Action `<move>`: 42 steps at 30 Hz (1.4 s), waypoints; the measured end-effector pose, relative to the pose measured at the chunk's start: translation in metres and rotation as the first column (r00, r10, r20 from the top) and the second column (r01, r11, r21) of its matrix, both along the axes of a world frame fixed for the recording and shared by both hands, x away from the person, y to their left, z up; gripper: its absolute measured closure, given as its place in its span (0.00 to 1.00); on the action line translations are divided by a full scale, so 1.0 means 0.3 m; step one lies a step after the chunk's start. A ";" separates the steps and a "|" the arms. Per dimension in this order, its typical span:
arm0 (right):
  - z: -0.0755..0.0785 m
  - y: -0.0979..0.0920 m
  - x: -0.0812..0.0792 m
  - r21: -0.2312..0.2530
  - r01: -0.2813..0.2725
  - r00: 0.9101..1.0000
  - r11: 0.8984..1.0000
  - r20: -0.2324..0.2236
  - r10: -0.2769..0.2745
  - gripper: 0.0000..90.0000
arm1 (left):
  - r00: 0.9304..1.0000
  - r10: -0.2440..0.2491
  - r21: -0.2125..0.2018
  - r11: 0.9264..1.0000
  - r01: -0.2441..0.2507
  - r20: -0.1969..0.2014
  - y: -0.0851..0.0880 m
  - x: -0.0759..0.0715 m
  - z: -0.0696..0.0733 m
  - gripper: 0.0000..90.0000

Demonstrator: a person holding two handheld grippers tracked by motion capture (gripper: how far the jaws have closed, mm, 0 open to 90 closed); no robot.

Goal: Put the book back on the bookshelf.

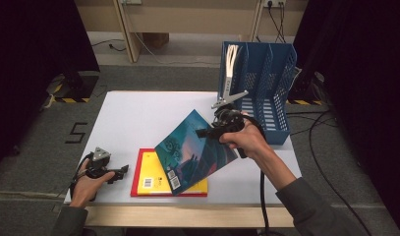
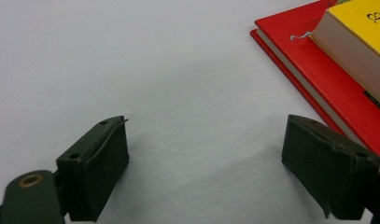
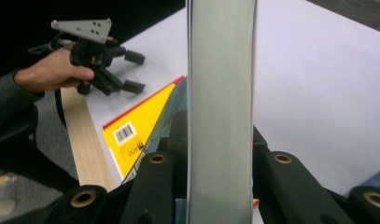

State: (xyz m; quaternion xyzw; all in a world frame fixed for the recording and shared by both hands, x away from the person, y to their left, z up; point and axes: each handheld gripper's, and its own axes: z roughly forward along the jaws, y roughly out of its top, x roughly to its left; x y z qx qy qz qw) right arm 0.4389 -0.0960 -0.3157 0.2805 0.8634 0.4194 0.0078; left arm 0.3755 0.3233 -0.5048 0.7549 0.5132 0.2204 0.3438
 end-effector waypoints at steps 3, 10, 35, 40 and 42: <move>0.023 -0.018 -0.003 -0.019 0.015 1.000 1.000 0.005 -0.015 0.82 | 1.000 -0.003 -0.001 1.000 0.003 0.004 0.002 -0.001 -0.001 0.15; 0.091 -0.083 -0.026 -0.072 0.034 0.999 0.997 0.035 -0.032 0.82 | 1.000 -0.006 -0.004 1.000 0.006 0.003 0.003 0.000 -0.002 0.15; 0.167 -0.280 -0.080 -0.252 0.155 0.988 0.955 0.065 -0.143 0.81 | 1.000 -0.007 -0.005 1.000 0.007 0.002 0.003 0.001 -0.002 0.14; 0.177 -0.318 -0.097 -0.241 0.180 0.983 0.954 0.080 -0.166 0.81 | 1.000 -0.008 -0.005 1.000 0.008 0.001 0.003 0.001 -0.002 0.14; 0.183 -0.333 -0.105 -0.244 0.191 0.981 0.951 0.084 -0.176 0.81 | 1.000 -0.008 -0.005 1.000 0.008 0.001 0.003 0.001 -0.002 0.14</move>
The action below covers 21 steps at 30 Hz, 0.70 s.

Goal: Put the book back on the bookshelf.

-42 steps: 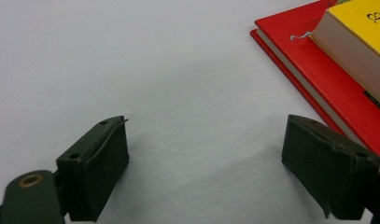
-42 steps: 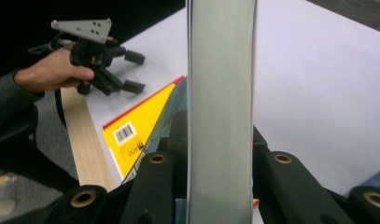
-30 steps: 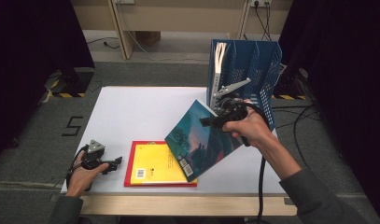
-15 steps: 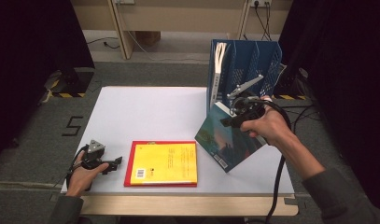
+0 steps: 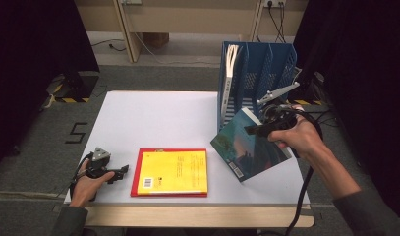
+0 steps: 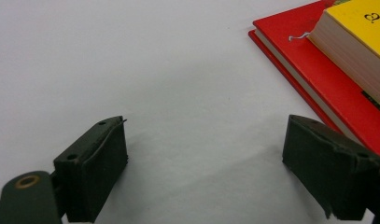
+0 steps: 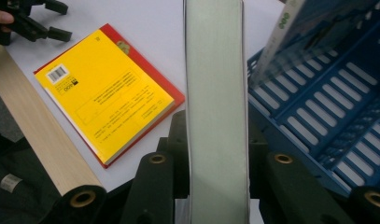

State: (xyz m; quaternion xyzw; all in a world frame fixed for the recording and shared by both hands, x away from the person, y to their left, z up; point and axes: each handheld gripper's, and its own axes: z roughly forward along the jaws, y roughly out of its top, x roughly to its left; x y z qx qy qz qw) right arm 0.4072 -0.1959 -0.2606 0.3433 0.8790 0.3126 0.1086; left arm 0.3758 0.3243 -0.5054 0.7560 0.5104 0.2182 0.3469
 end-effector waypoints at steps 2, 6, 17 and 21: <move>0.006 -0.017 -0.007 -0.003 0.007 1.000 1.000 -0.001 -0.007 0.81 | 1.000 0.000 0.000 1.000 0.000 0.000 0.000 0.000 0.000 0.14; 0.009 -0.041 -0.018 -0.016 0.020 1.000 1.000 -0.002 -0.020 0.81 | 1.000 0.000 0.001 1.000 0.000 0.000 0.000 0.000 0.000 0.14; -0.014 -0.017 0.003 -0.047 0.015 0.999 0.999 -0.047 -0.017 0.80 | 1.000 0.000 -0.001 1.000 0.000 0.001 -0.001 0.000 -0.001 0.14; -0.014 0.005 0.010 -0.069 0.016 0.998 0.997 -0.052 -0.019 0.80 | 1.000 0.000 -0.001 1.000 0.000 0.001 0.000 -0.001 -0.001 0.14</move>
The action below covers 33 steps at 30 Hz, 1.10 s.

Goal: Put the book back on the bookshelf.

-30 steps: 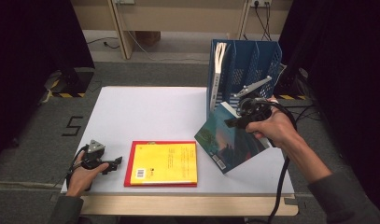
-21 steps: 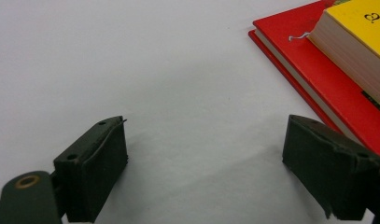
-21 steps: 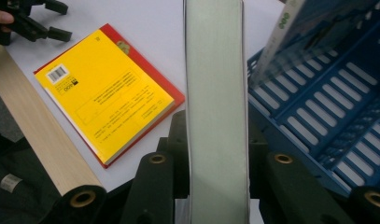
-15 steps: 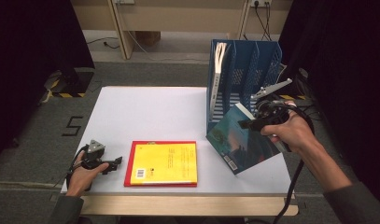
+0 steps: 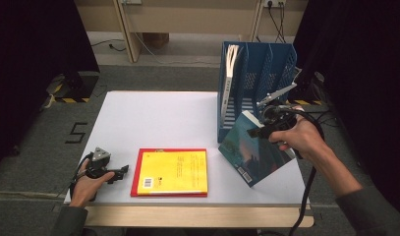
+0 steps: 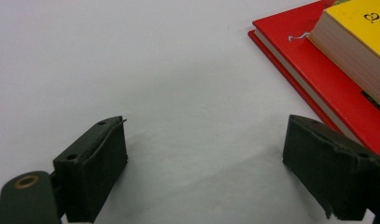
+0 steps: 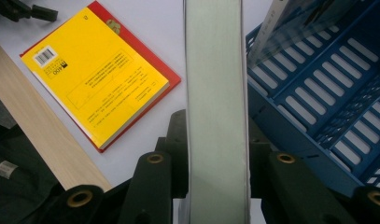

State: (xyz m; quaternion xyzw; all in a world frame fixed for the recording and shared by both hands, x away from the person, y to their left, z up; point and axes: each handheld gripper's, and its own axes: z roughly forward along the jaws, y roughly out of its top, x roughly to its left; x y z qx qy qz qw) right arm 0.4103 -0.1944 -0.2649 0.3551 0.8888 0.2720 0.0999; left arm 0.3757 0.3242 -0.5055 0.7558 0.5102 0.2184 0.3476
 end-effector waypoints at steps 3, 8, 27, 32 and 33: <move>0.000 0.012 0.001 -0.012 -0.003 1.000 1.000 -0.013 0.003 0.79 | 1.000 0.000 0.000 1.000 0.000 0.000 0.000 0.000 0.000 0.14; -0.009 0.023 0.005 -0.035 -0.004 1.000 0.999 -0.022 0.004 0.80 | 1.000 0.000 0.001 1.000 0.000 0.000 0.000 0.000 0.000 0.14; -0.026 0.084 0.072 -0.064 0.001 0.997 0.998 -0.081 -0.006 0.78 | 1.000 0.000 0.001 1.000 0.000 0.000 0.000 0.000 0.000 0.14; -0.039 0.102 0.092 -0.056 -0.002 0.995 0.998 -0.099 -0.003 0.78 | 1.000 0.000 0.001 1.000 0.000 0.000 0.000 0.000 0.000 0.14; -0.043 0.106 0.096 -0.058 -0.007 0.995 0.998 -0.104 0.001 0.77 | 1.000 -0.001 0.001 1.000 0.001 0.000 0.000 0.000 0.000 0.14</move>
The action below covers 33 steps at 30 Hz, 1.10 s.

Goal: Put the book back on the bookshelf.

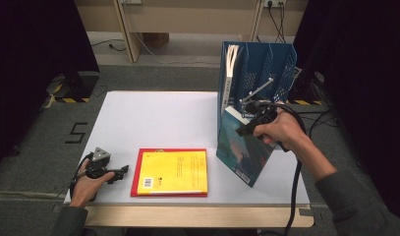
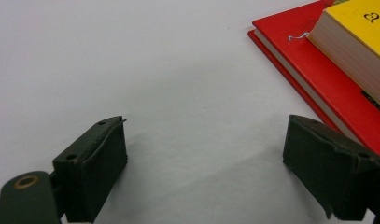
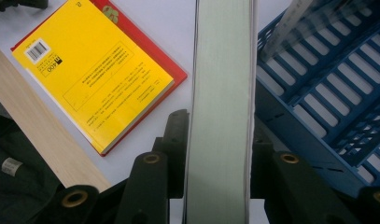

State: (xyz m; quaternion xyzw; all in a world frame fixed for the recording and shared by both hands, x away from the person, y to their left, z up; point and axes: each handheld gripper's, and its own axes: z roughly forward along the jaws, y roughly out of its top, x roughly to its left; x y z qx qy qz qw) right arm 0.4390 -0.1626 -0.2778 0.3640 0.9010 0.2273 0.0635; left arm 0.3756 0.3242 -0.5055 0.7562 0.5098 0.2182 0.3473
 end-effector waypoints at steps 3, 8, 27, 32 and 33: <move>-0.012 0.012 0.011 -0.007 -0.005 1.000 1.000 -0.011 0.005 0.77 | 1.000 0.000 0.000 1.000 0.000 0.001 0.000 0.000 0.000 0.14; -0.022 0.019 0.016 -0.025 -0.018 1.000 1.000 -0.002 0.018 0.79 | 1.000 -0.001 0.001 1.000 0.001 0.000 0.000 0.000 0.000 0.14; 0.037 -0.071 -0.073 0.041 -0.039 0.996 0.998 0.082 0.036 0.81 | 1.000 0.000 -0.001 1.000 0.000 0.001 0.000 0.000 0.000 0.14; 0.067 -0.112 -0.089 0.065 -0.027 0.993 0.998 0.118 0.019 0.81 | 1.000 0.000 -0.001 1.000 0.000 -0.001 0.000 0.000 0.000 0.14; 0.076 -0.121 -0.093 0.076 -0.017 0.991 0.997 0.135 0.007 0.81 | 1.000 0.000 -0.001 1.000 0.000 0.000 0.000 0.000 0.000 0.14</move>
